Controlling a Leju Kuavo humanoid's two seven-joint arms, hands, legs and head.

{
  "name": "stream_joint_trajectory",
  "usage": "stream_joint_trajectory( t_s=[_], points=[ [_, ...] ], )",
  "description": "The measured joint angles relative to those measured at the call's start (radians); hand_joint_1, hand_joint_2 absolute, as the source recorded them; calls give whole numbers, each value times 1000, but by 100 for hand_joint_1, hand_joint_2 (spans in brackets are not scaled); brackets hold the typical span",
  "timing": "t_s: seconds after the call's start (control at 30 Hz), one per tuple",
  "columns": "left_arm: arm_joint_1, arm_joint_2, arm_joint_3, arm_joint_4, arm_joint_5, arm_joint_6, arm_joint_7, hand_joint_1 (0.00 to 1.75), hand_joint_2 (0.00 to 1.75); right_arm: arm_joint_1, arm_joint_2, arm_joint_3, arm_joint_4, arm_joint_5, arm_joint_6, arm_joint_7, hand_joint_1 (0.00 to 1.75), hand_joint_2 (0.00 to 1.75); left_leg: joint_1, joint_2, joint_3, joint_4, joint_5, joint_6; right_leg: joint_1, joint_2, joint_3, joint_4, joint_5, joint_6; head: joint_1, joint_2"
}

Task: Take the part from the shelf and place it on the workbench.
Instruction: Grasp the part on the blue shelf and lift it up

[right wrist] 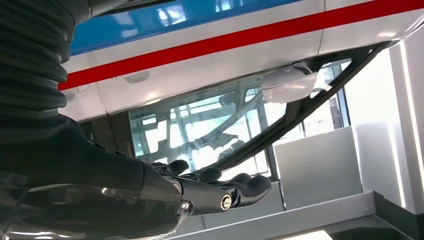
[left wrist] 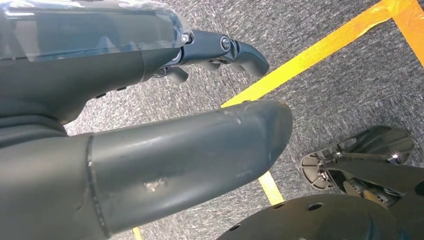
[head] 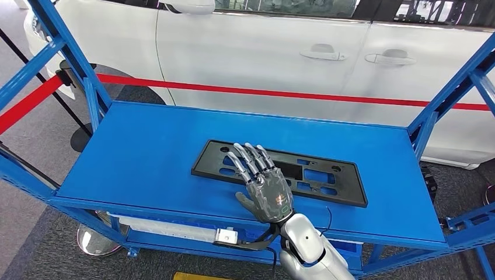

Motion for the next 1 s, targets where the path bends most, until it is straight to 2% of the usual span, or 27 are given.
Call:
stream_joint_trajectory(
  t_s=[0.23, 0.4, 0.63, 0.87, 1.0],
  points=[
    [-3, 0, -16, 0, -11, -7, 0, 0, 0, -26, -4, 43, 63, 20, 44, 23, 0, 175, 0, 0, 0, 0, 0, -1, 0, 0, 0, 0, -1, -1, 0, 0],
    [-11, 0, -47, 0, -36, -18, 2, 0, 0, -110, 18, 84, 275, 56, 52, 81, 0, 175, 0, 0, 0, 0, 0, -1, 0, 0, 1, 0, -1, -1, 0, 0],
    [-14, 1, -73, 0, -35, -24, 3, 0, 0, -207, 50, 90, 507, 39, 16, 97, 0, 175, 0, 0, 1, 0, 0, -1, 0, 0, 1, 0, -1, -1, 0, 0],
    [-15, 2, -74, 0, -29, -24, 2, 0, 0, -248, 62, 90, 593, 46, 2, 112, 0, 175, 0, 0, 3, 0, 0, -1, 0, 0, 2, 0, -1, -1, 0, 0],
    [-15, 2, -81, 0, -28, -24, 0, 0, 0, -259, 64, 85, 618, 87, -2, 164, 0, 175, 0, 0, 4, -1, 0, -1, 0, 0, 3, 0, -1, -1, 0, 0]
  ],
)
